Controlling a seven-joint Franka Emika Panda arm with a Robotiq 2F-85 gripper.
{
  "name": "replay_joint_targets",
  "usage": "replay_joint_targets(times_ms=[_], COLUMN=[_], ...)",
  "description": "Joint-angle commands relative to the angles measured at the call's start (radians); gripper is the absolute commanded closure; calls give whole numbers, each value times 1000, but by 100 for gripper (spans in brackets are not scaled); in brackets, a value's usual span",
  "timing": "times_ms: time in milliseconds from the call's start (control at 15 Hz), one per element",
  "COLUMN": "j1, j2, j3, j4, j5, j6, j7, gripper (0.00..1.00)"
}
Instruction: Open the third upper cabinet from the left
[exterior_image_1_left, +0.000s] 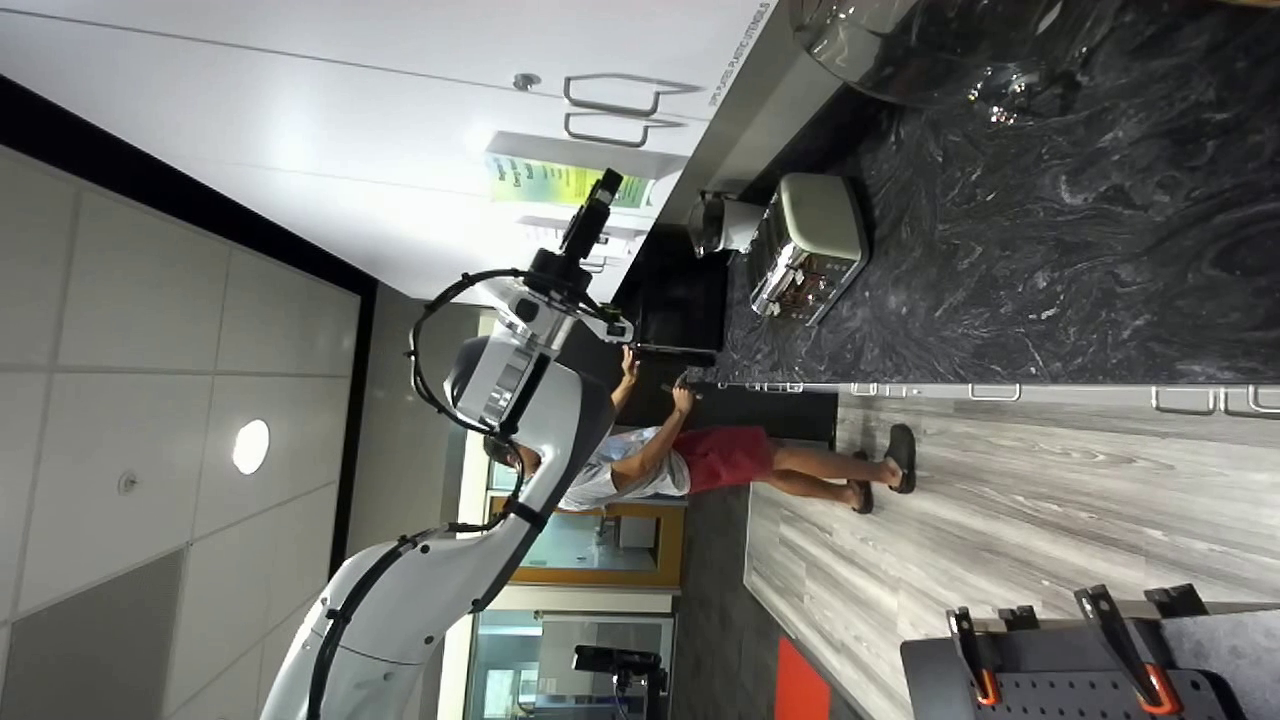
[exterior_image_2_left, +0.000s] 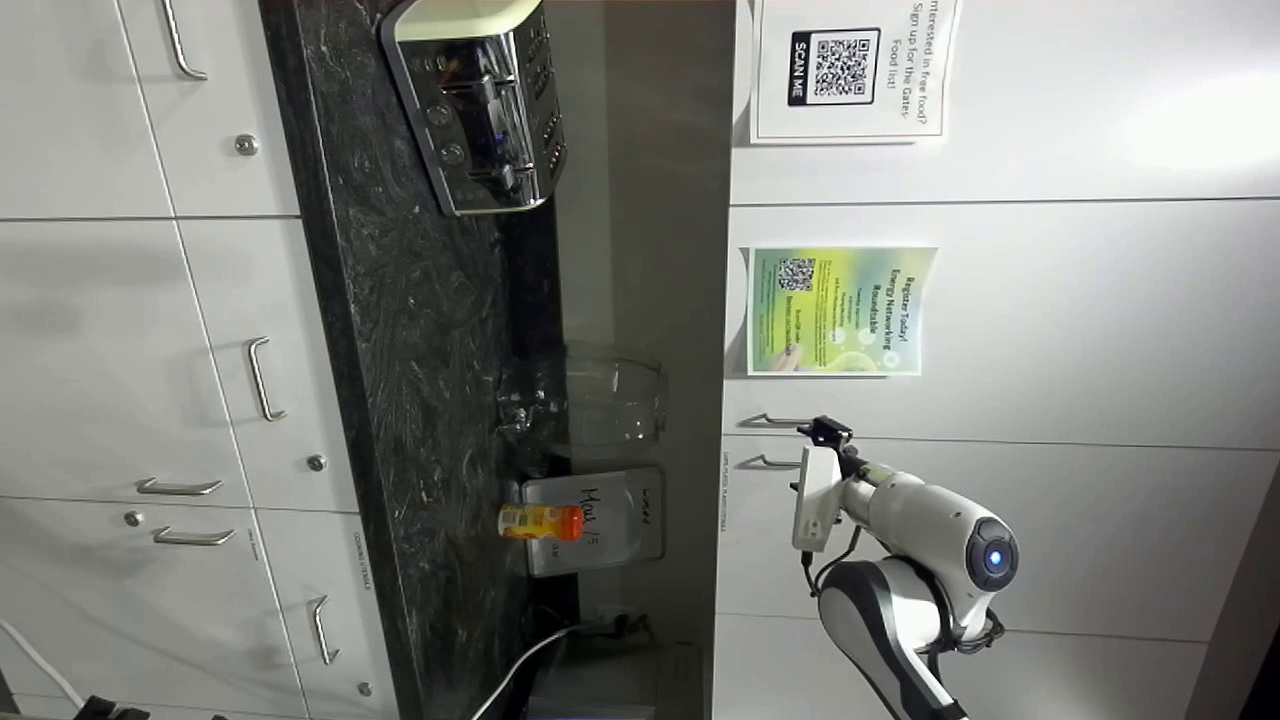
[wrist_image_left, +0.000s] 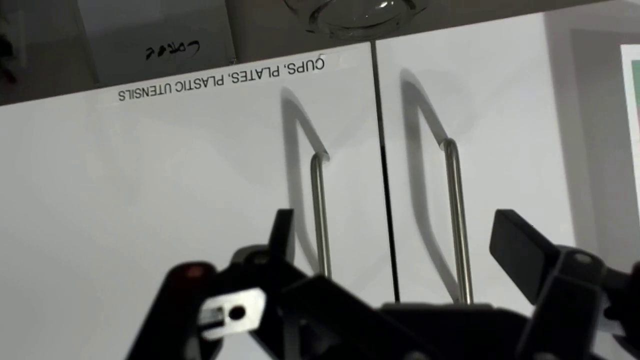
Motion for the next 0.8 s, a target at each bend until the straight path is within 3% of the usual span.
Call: replay_joint_targets(times_ms=[0,333,733], j1=[-6,1,-5], j2=[-16,-55,-2], j3=[-2,3,19], j4=[13,-9,45], j5=[-24,50,-58], j6=[0,-59,-107], j7=[55,8,51], gripper=[0,0,0])
